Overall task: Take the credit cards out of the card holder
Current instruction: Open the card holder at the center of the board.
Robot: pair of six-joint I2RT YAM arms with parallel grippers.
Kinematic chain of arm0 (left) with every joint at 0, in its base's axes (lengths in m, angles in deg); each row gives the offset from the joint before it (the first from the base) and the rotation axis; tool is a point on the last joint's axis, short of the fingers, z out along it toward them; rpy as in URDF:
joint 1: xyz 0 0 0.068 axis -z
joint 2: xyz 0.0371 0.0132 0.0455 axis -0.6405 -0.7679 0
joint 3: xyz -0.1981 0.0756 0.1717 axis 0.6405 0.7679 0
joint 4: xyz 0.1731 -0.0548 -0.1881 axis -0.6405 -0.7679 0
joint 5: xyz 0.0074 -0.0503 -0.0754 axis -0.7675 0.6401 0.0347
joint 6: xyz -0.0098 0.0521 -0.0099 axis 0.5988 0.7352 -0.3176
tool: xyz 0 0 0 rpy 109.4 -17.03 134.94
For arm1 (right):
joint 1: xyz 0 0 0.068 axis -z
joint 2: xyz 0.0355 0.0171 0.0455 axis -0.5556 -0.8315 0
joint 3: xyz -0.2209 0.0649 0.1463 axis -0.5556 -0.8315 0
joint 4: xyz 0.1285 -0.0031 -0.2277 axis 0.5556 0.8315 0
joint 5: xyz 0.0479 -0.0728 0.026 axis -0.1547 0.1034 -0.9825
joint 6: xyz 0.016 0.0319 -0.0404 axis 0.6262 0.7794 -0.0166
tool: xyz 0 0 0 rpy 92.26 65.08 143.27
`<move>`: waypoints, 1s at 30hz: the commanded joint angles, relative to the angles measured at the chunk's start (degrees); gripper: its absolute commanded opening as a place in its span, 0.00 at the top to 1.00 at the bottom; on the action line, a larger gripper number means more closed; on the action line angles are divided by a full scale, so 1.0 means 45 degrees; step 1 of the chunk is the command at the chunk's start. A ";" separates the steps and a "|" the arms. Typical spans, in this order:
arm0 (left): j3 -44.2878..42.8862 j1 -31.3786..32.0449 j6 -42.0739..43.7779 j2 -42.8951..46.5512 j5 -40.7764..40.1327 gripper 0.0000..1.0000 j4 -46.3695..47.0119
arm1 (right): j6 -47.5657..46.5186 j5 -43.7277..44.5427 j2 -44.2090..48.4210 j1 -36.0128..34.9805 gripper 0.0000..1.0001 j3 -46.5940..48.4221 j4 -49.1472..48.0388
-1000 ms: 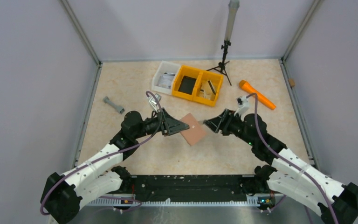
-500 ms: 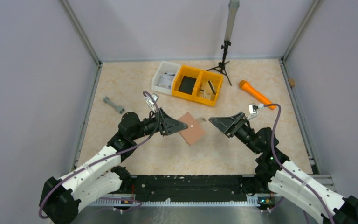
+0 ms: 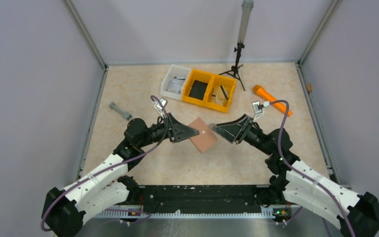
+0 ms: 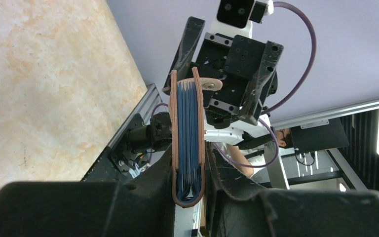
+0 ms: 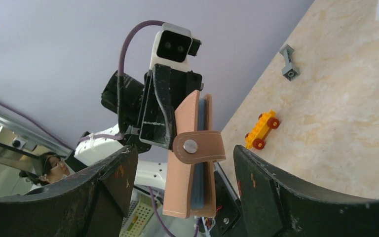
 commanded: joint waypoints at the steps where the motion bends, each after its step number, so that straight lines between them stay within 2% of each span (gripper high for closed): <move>1: -0.0605 0.0031 -0.0407 0.0199 0.0324 1.00 0.1608 | -0.0735 -0.0234 -0.0511 -0.0446 0.28 0.0800 -0.0977; 5: -0.0543 0.0036 -0.0605 0.0376 0.0427 1.00 0.2035 | -0.1111 0.0505 -0.0649 -0.0681 0.30 0.0946 -0.0560; 11: -0.0453 0.0033 -0.0563 0.0624 0.0391 1.00 0.1863 | -0.0118 0.1712 -0.0547 -0.0690 0.64 0.0441 -0.1595; 19: -0.0487 0.0030 -0.0390 0.0663 0.0387 1.00 0.1806 | 0.0195 0.1434 -0.1208 -0.0767 0.79 0.0654 -0.2120; 23: -0.0506 0.0034 -0.0319 0.0763 0.0331 1.00 0.1807 | 0.0026 0.1535 -0.1207 -0.0797 0.80 0.0794 -0.1709; 24: -0.0524 0.0029 -0.0283 0.0818 0.0327 1.00 0.1807 | -0.0012 0.1599 -0.1212 -0.0788 0.82 0.0818 -0.1570; 26: -0.0540 0.0026 -0.0130 0.0926 0.0275 1.00 0.1660 | -0.0081 0.1822 -0.1170 -0.0787 0.95 0.0828 -0.1326; 27: -0.0540 0.0028 -0.0004 0.0970 0.0212 0.98 0.1474 | -0.0089 0.1908 -0.1127 -0.0787 1.00 0.0843 -0.1248; 30: -0.0544 0.0036 0.0746 0.1164 -0.0307 0.65 0.0266 | -0.0339 0.2237 -0.0813 -0.0789 1.00 0.1089 -0.0510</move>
